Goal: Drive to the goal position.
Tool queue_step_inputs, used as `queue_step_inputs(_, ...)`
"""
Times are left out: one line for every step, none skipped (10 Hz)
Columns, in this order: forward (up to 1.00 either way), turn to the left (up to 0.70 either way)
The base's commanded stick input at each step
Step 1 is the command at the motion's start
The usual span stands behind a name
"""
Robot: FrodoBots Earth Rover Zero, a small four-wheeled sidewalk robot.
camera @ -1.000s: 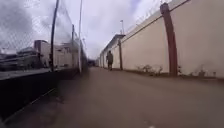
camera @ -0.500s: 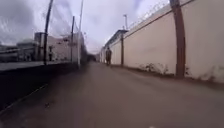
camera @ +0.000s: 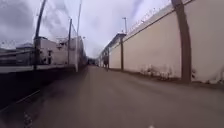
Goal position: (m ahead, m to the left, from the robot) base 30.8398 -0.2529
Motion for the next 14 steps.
queue_step_inputs(0.7, 0.02)
queue_step_inputs(0.7, 0.0)
queue_step_inputs(0.7, 0.0)
queue_step_inputs(0.7, 0.0)
queue_step_inputs(0.7, 0.0)
queue_step_inputs(0.7, 0.0)
queue_step_inputs(0.7, 0.0)
queue_step_inputs(0.7, 0.0)
queue_step_inputs(0.7, 0.0)
queue_step_inputs(0.7, 0.0)
queue_step_inputs(0.7, 0.0)
queue_step_inputs(0.7, 0.0)
queue_step_inputs(0.7, 0.0)
queue_step_inputs(0.7, 0.0)
